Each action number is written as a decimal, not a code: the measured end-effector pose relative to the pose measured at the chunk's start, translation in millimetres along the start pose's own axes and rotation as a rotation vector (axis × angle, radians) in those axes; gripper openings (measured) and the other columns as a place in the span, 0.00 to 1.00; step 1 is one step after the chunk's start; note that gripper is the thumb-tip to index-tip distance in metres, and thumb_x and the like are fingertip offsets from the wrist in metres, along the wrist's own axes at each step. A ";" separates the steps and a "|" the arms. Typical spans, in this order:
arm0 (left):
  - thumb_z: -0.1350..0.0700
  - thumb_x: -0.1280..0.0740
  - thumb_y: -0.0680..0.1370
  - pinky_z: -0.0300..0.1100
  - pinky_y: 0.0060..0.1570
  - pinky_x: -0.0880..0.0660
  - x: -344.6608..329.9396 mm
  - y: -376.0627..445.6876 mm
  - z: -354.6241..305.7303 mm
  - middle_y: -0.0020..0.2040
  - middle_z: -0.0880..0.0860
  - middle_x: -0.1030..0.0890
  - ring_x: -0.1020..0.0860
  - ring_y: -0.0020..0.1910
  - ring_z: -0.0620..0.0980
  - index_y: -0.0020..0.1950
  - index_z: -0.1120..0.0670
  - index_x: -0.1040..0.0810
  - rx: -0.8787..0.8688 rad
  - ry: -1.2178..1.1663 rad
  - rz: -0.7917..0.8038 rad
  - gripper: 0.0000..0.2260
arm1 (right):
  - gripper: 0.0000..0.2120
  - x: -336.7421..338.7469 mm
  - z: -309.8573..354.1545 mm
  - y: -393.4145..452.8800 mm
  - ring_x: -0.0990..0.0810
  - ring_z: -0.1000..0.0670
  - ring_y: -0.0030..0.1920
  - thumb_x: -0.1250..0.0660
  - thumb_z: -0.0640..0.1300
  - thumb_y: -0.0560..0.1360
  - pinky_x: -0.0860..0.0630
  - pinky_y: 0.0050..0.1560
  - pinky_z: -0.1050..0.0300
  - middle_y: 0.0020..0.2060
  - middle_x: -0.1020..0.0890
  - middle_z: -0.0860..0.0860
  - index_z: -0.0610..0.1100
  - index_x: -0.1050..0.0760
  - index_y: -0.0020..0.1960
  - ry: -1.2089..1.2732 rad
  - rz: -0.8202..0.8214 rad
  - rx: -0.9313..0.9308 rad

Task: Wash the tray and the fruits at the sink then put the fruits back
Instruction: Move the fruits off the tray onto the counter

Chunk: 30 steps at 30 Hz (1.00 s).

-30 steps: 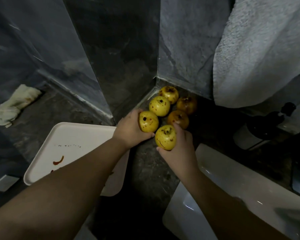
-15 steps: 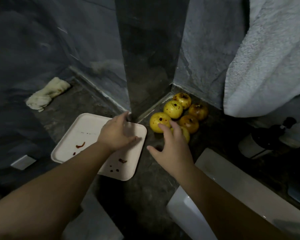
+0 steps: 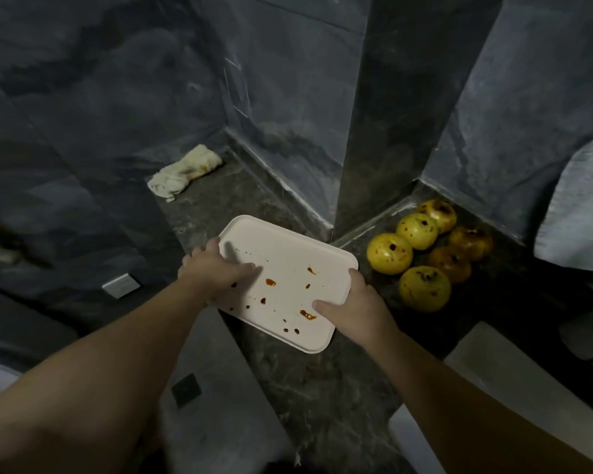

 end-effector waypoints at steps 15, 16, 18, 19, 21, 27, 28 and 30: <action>0.25 0.33 0.71 0.60 0.73 0.32 0.8 15.5 5.7 0.81 0.59 0.36 0.37 0.78 0.66 0.85 0.47 0.46 0.074 -0.124 -0.008 0.49 | 0.40 -12.2 -5.6 7.4 0.20 0.47 0.61 0.21 0.54 0.69 0.23 0.57 0.52 0.63 0.19 0.50 0.45 0.34 0.75 0.351 -0.029 -0.124; 0.25 0.32 0.70 0.61 0.73 0.31 0.5 15.0 6.3 0.81 0.60 0.37 0.37 0.78 0.66 0.85 0.47 0.45 0.079 -0.134 -0.008 0.50 | 0.42 -12.4 -3.7 9.1 0.20 0.46 0.62 0.21 0.55 0.69 0.22 0.59 0.51 0.64 0.21 0.49 0.46 0.35 0.76 0.356 -0.035 -0.133; 0.25 0.30 0.69 0.61 0.72 0.30 0.9 10.2 8.5 0.80 0.60 0.38 0.37 0.78 0.66 0.84 0.45 0.46 0.097 -0.162 -0.004 0.51 | 0.46 -12.1 1.5 9.6 0.23 0.44 0.64 0.21 0.59 0.67 0.24 0.58 0.52 0.68 0.28 0.47 0.48 0.39 0.78 0.345 -0.038 -0.168; 0.25 0.29 0.69 0.61 0.72 0.30 1.1 5.4 10.5 0.80 0.61 0.39 0.37 0.78 0.66 0.84 0.44 0.46 0.113 -0.168 0.000 0.51 | 0.48 -11.8 3.4 8.5 0.24 0.43 0.64 0.22 0.61 0.67 0.26 0.56 0.53 0.69 0.31 0.46 0.50 0.41 0.79 0.332 -0.034 -0.182; 0.25 0.29 0.68 0.61 0.71 0.31 1.4 -8.6 16.0 0.79 0.62 0.39 0.37 0.77 0.66 0.84 0.48 0.46 0.151 -0.164 -0.003 0.53 | 0.49 -8.4 5.7 3.9 0.25 0.43 0.63 0.22 0.63 0.65 0.29 0.54 0.55 0.67 0.34 0.46 0.52 0.42 0.78 0.316 -0.043 -0.169; 0.21 0.33 0.67 0.56 0.69 0.28 1.1 -75.2 21.2 0.74 0.62 0.32 0.30 0.72 0.64 0.77 0.56 0.33 0.171 -0.229 -0.009 0.51 | 0.51 26.6 -4.1 -39.8 0.26 0.42 0.63 0.22 0.65 0.64 0.26 0.58 0.53 0.64 0.35 0.47 0.55 0.44 0.78 0.324 -0.097 -0.084; 0.21 0.33 0.67 0.56 0.69 0.28 0.9 -88.3 17.4 0.74 0.62 0.31 0.30 0.72 0.64 0.77 0.56 0.32 0.147 -0.253 0.008 0.51 | 0.50 35.0 -11.1 -52.1 0.26 0.43 0.63 0.22 0.66 0.64 0.25 0.56 0.53 0.62 0.36 0.48 0.55 0.43 0.78 0.333 -0.118 -0.086; 0.22 0.31 0.67 0.56 0.67 0.27 -0.6 -118.4 6.9 0.75 0.61 0.30 0.29 0.71 0.63 0.76 0.55 0.30 0.097 -0.317 0.038 0.49 | 0.49 52.0 -32.3 -79.6 0.25 0.45 0.59 0.23 0.67 0.63 0.27 0.52 0.54 0.57 0.37 0.50 0.55 0.42 0.76 0.329 -0.148 -0.118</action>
Point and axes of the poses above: each hand's wrist, its own y-axis towards the middle knuckle, its own x-axis out of the back of the hand, z = x × y, the point moved 4 cm from there along y, towards the middle knuckle
